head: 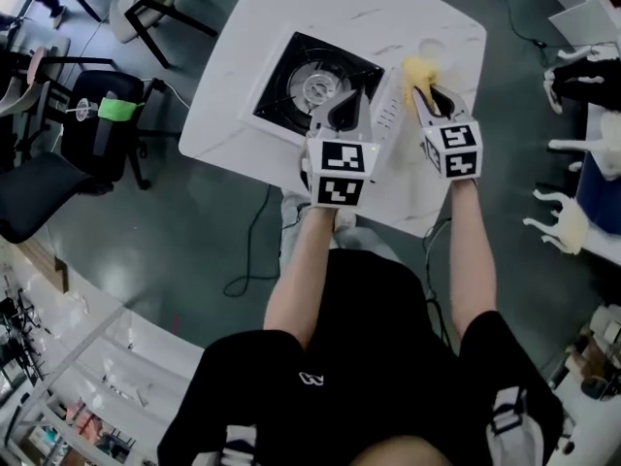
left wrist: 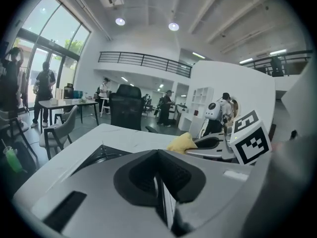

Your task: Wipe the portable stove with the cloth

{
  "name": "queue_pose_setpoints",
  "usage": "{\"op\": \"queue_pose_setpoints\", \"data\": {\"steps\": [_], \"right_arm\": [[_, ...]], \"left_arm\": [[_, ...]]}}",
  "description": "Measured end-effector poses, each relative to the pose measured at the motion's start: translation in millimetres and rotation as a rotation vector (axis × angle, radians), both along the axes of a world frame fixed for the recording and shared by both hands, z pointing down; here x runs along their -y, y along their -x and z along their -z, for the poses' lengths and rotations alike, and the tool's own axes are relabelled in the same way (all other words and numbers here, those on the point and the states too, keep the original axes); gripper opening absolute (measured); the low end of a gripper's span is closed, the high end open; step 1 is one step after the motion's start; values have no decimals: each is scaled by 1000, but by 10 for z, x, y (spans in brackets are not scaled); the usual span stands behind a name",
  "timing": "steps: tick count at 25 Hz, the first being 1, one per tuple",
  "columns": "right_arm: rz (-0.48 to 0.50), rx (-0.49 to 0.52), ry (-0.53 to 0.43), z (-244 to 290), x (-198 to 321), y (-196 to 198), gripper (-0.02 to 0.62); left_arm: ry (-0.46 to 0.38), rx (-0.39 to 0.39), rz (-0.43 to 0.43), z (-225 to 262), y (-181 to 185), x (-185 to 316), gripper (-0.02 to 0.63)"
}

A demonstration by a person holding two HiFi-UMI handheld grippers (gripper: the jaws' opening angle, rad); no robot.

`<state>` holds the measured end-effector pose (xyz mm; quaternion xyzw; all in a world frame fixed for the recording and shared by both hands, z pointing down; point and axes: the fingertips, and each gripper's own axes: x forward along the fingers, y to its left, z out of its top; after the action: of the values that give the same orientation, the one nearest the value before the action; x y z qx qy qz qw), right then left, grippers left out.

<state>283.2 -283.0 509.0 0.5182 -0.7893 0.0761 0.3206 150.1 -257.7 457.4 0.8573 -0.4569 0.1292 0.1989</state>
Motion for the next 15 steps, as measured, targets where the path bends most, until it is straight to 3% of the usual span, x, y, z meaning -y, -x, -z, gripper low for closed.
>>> {"op": "queue_pose_setpoints", "data": {"steps": [3,5,10,15], "right_arm": [[186,-335,36,-246,75,117,54],[250,-469,56,-407,125,155,54],[276,-449,63,-556,168,242,44],[260,-255,139,-560,61,261,41]], "left_arm": [[15,38,24,-96,167,80,-8],[12,62,26,-117,227,97,-8],[25,60,34,-133,315,81,-8],[41,61,50,-199,370,4,-8]]}}
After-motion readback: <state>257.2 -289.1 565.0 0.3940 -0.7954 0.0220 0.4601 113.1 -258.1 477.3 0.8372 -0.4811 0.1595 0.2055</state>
